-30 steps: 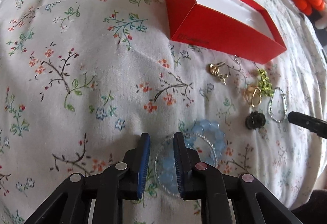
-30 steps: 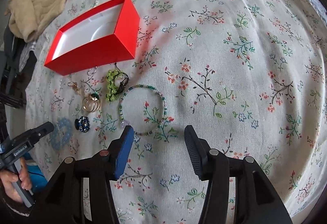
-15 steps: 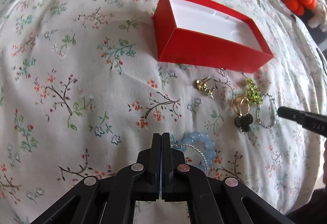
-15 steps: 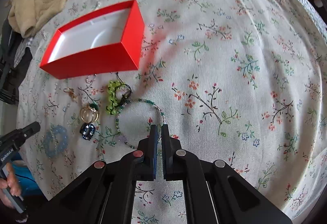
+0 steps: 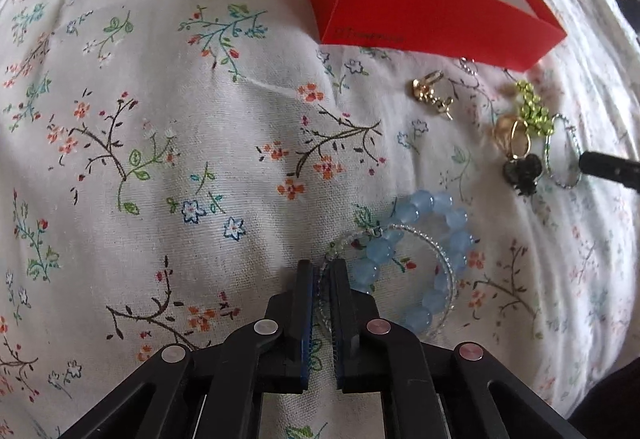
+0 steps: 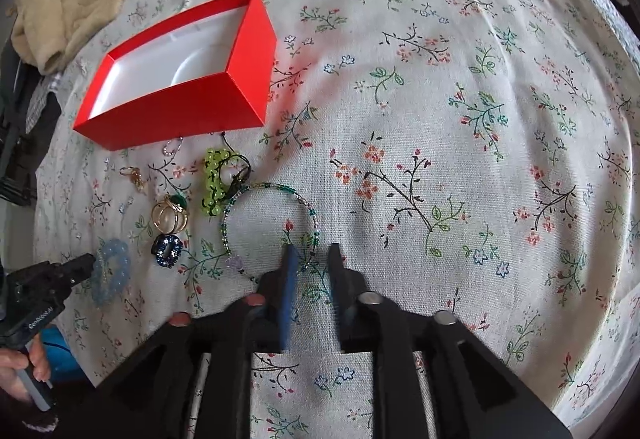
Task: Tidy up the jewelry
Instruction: 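Drag the clear bracelet from the pile with the left tool while the right tool pulls the green one, then grasp the clear bracelet again with the left tool while the right tool grasps the green bracelet, then lower the clear bracelet into the red box with the left tool while the right tool places the green one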
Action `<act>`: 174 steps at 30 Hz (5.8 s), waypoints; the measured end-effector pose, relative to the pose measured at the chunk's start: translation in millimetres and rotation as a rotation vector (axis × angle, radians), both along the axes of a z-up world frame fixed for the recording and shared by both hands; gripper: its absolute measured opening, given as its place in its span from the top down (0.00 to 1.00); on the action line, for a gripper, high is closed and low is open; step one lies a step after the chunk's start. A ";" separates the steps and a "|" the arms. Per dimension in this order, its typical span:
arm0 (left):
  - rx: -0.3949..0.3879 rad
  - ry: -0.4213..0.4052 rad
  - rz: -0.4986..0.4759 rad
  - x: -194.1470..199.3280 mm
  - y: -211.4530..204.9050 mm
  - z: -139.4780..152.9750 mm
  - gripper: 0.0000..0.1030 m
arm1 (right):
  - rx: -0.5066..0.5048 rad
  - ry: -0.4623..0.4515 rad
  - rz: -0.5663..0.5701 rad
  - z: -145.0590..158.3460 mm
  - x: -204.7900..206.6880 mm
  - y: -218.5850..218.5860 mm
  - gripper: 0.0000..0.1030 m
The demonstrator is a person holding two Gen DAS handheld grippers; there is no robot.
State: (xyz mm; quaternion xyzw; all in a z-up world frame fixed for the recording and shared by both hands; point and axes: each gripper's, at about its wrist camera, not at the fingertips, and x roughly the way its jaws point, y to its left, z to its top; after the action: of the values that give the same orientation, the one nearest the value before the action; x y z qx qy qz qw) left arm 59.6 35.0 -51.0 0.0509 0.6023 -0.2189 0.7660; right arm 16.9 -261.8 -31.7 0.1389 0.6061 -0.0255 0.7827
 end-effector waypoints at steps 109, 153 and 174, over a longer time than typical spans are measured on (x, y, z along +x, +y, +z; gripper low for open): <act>-0.066 -0.424 -0.104 -19.7 -2.0 22.8 0.45 | -0.175 -0.297 0.344 8.6 -7.1 42.0 0.38; -0.111 -0.469 -0.130 75.5 -96.3 54.0 0.45 | -0.104 -0.381 0.343 31.3 104.4 35.8 0.38; -0.051 -0.493 -0.162 70.2 -96.7 55.0 0.33 | -0.120 -0.398 0.337 41.3 100.3 28.2 0.36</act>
State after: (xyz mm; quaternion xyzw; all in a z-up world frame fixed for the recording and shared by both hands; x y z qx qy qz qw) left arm 129.8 -61.7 4.0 0.1314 0.3855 -0.2757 0.8707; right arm 117.2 -233.5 9.6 -0.0083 0.4521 0.0970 0.8867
